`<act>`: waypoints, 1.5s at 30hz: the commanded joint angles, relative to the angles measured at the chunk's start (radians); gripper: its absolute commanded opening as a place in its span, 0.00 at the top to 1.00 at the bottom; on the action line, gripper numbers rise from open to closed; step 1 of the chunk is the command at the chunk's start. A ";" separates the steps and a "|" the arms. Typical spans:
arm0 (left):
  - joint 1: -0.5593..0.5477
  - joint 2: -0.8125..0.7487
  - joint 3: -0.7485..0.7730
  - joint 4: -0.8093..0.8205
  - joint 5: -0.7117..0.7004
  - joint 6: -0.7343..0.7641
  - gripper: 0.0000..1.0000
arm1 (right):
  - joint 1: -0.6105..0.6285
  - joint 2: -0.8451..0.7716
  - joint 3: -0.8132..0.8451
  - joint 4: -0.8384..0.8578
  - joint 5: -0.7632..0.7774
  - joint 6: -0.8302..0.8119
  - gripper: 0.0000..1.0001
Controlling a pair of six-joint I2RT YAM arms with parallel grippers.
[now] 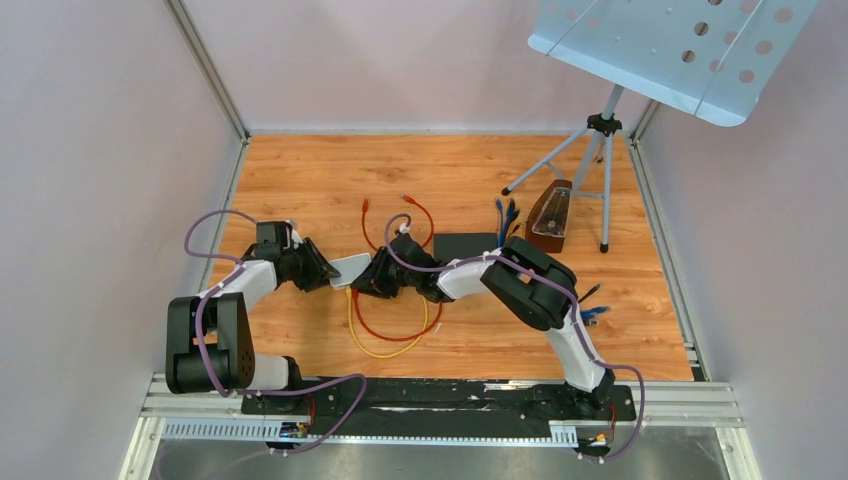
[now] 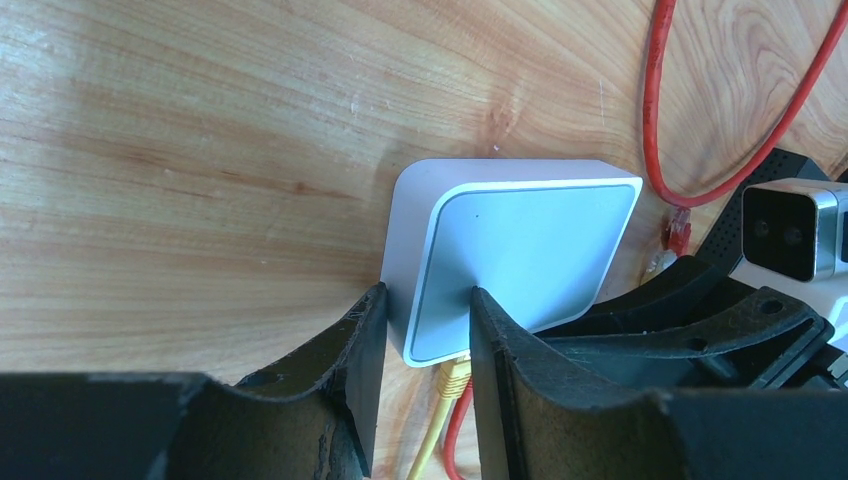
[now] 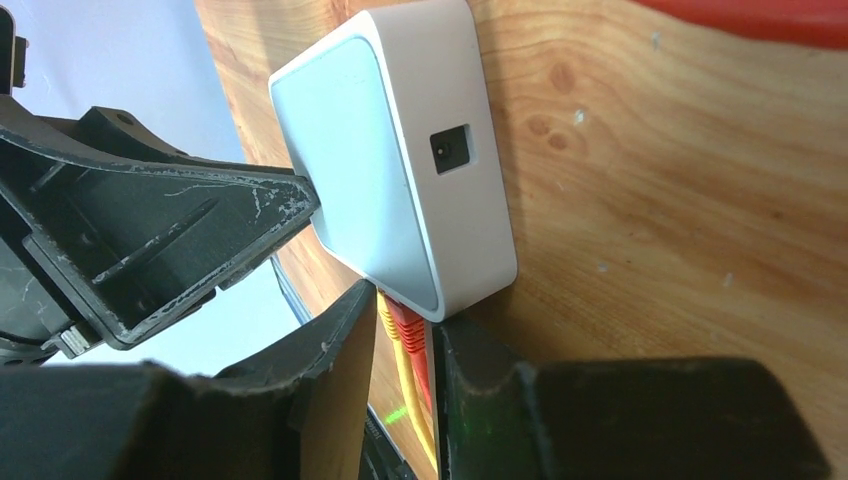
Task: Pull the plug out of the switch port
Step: Pull the connector from the switch port.
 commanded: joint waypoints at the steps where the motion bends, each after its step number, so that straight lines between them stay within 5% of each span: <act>1: -0.013 -0.005 -0.013 -0.052 0.025 -0.001 0.58 | -0.006 0.026 -0.021 0.010 -0.035 -0.020 0.72; 11: -0.013 -0.031 -0.016 -0.067 0.013 0.002 0.59 | -0.023 0.014 0.083 -0.239 -0.020 -0.031 0.79; 15: -0.013 -0.037 -0.015 -0.070 0.006 0.002 0.59 | -0.027 0.027 0.090 -0.240 -0.050 -0.014 0.73; 26: -0.013 -0.048 -0.019 -0.075 0.002 0.002 0.60 | -0.030 0.039 0.095 -0.248 -0.060 -0.030 1.00; 45: -0.013 -0.050 -0.019 -0.063 0.003 -0.018 0.61 | -0.029 0.010 0.004 -0.059 -0.160 -0.086 1.00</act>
